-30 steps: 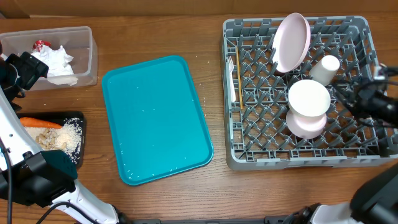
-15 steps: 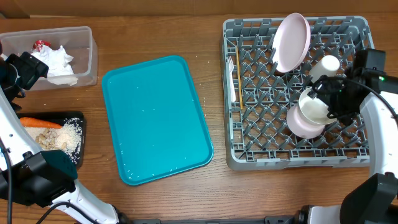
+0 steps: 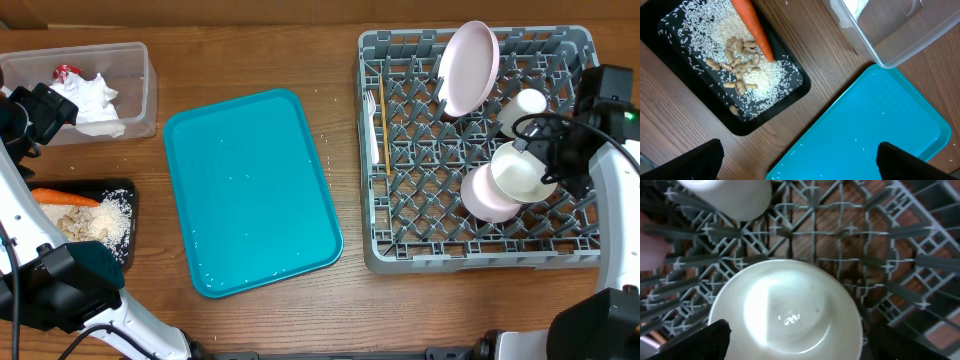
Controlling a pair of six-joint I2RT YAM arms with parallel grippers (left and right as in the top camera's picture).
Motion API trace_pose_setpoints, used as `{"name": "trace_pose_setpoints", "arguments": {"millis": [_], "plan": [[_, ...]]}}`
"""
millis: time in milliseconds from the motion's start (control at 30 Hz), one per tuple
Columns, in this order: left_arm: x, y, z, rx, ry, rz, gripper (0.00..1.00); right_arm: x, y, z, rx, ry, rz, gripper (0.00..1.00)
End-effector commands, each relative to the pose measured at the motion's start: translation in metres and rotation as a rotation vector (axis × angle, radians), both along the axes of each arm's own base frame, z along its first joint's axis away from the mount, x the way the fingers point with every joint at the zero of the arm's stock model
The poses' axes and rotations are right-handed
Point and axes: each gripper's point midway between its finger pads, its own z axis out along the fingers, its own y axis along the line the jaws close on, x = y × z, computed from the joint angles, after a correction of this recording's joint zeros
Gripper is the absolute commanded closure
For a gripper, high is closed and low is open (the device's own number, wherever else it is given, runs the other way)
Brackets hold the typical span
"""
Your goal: Sort waste into correct bins and load items into the dishwasher rack
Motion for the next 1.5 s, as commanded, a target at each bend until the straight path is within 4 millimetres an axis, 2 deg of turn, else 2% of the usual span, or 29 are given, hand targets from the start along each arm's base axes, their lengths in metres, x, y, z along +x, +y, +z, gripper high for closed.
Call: {"name": "trace_pose_setpoints", "arguments": {"millis": [0, 267, 400, 567, 700, 933, 967, 1033, 1233, 1367, 1433, 1467], "plan": [[-0.001, 0.001, -0.005, -0.007, 0.015, 0.012, 0.00, -0.004, -0.009, 0.010, -0.048, -0.001, -0.047, 0.09], [-0.001, 0.001, -0.005, -0.006, 0.015, 0.012, 0.00, -0.014, -0.012, 0.029, -0.046, -0.029, -0.088, 0.02], [-0.001, 0.001, -0.005, -0.006, 0.015, 0.012, 0.00, -0.027, -0.021, 0.025, -0.034, 0.009, -0.131, 0.02], [-0.001, 0.001, -0.005, -0.006, 0.015, 0.012, 0.00, -0.041, -0.022, -0.003, -0.013, 0.088, -0.151, 0.18], [-0.001, 0.001, -0.005, -0.006, 0.015, 0.012, 0.00, -0.038, -0.018, -0.020, 0.026, 0.093, -0.163, 0.32], [-0.001, 0.001, -0.005, -0.006, 0.015, 0.012, 0.00, -0.034, -0.014, -0.027, 0.054, 0.094, -0.157, 0.34], [-0.001, 0.001, -0.005, -0.007, 0.015, 0.012, 0.00, -0.032, -0.015, -0.027, 0.053, 0.087, -0.157, 0.44], [-0.001, 0.001, -0.005, -0.006, 0.015, 0.012, 0.00, -0.032, -0.015, -0.027, 0.052, 0.084, -0.157, 0.52], [-0.001, 0.001, -0.005, -0.006, 0.015, 0.012, 0.00, -0.033, -0.014, -0.028, 0.054, 0.091, -0.157, 0.51], [-0.001, 0.001, -0.005, -0.007, 0.015, 0.012, 0.00, -0.034, -0.014, -0.036, 0.056, 0.101, -0.157, 0.52], [-0.001, 0.001, -0.005, -0.007, 0.015, 0.012, 0.00, -0.033, -0.014, -0.040, 0.056, 0.098, -0.157, 0.55], [-0.001, 0.001, -0.005, -0.007, 0.015, 0.012, 0.00, -0.033, -0.014, -0.042, 0.055, 0.095, -0.157, 0.62]]}}
